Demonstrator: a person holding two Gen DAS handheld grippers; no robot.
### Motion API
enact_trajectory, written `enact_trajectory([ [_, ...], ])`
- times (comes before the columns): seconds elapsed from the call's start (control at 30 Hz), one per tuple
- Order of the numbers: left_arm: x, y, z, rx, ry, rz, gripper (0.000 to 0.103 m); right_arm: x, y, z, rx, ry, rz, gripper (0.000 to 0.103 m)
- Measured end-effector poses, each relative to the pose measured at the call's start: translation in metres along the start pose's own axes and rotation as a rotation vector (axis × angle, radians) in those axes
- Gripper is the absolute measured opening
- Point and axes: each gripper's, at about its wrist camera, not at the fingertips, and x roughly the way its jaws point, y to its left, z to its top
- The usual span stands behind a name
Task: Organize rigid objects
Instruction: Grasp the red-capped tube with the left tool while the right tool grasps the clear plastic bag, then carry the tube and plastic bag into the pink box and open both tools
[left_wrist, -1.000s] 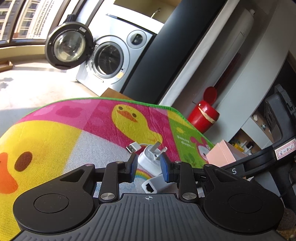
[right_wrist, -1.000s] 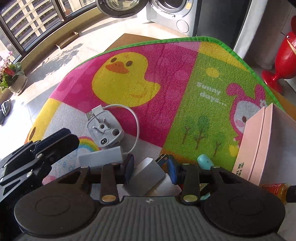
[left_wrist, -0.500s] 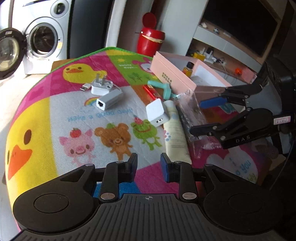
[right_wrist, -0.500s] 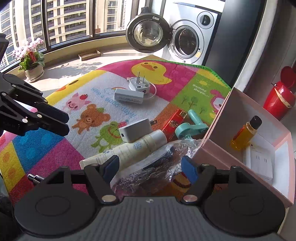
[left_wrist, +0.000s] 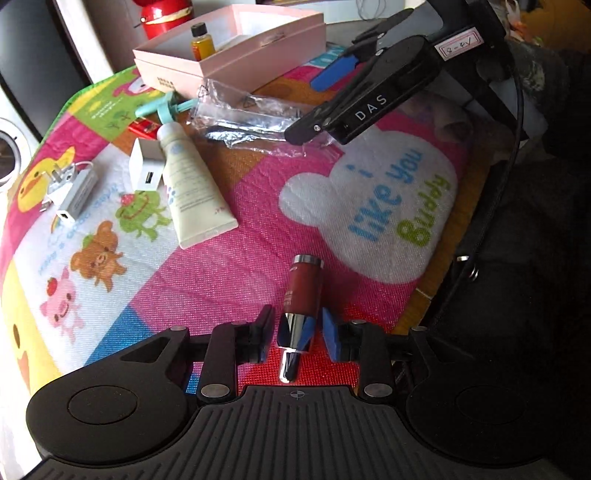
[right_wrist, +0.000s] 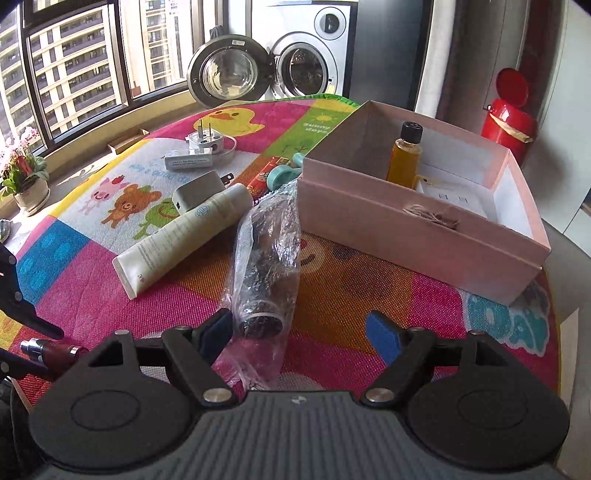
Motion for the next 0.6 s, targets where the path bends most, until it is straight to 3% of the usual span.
enact_trajectory([
  [0.2,0.010,0.021,0.012,-0.123,-0.103,0.058,0.024,-0.002,0.004,0.000,0.005,-0.022,0.009,0.080],
  [0.33,0.021,0.041,0.018,-0.240,-0.179,0.183,0.024,0.000,0.010,0.008,-0.007,-0.039,0.016,0.080],
  [0.47,0.020,0.058,0.016,-0.332,-0.201,0.135,0.024,0.010,0.021,0.022,-0.033,-0.061,0.019,0.078],
  [0.53,0.017,0.057,0.015,-0.309,-0.186,0.130,0.025,0.019,0.025,0.030,-0.046,-0.056,0.040,0.075],
  [0.6,0.014,0.051,0.013,-0.270,-0.160,0.141,0.025,0.030,0.030,0.035,-0.050,-0.033,0.051,0.064],
])
